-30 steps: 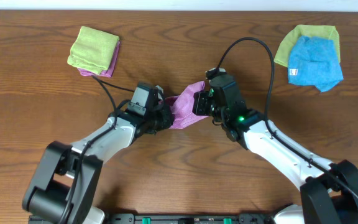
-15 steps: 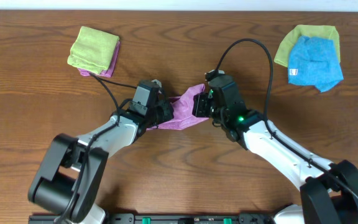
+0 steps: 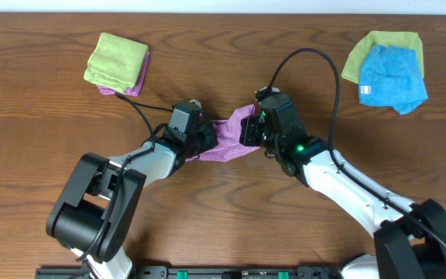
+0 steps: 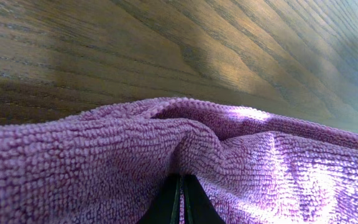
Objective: Fold the cloth
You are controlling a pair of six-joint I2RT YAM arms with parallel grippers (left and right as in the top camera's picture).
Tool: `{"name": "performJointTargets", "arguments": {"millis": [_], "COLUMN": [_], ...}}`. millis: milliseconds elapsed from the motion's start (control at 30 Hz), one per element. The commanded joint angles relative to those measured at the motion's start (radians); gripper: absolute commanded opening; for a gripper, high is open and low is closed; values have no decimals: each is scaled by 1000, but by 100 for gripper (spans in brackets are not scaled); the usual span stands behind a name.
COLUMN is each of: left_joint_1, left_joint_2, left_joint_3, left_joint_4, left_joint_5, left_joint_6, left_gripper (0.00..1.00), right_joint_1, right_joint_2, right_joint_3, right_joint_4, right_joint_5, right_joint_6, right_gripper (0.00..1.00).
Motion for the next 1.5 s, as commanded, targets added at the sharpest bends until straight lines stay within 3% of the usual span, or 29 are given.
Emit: {"name": "performJointTargets", "arguments": {"millis": [0, 167, 367, 567, 700, 867, 1467], "left_joint_1": [-5, 12, 19, 71, 99, 102, 110], "left_joint_2": [12, -27, -131, -233, -240, -240, -246], "left_joint_3": [18, 30, 31, 31, 31, 31, 31], "left_joint_4": [1, -4, -80, -272, -382, -468, -468], "left_joint_5": [-21, 59, 43, -53, -65, -182, -232], "left_joint_6": [-10, 3, 51, 113, 149, 182, 185], "left_gripper": [6, 6, 6, 6, 6, 6, 6], "right_joint_1": [9, 9, 9, 9, 10, 20, 190], "right_joint_2": [-16, -18, -18, -18, -18, -18, 135], "right_joint_3": [27, 33, 36, 75, 98, 105, 242], "right_joint_4": [-1, -1, -1, -6, -10, -8, -4], "right_joint_5": [3, 4, 19, 27, 27, 31, 78], "right_joint_6": [-13, -25, -34, -74, -88, -107, -132], "right_gripper": [1, 2, 2, 1, 1, 1, 1]}}
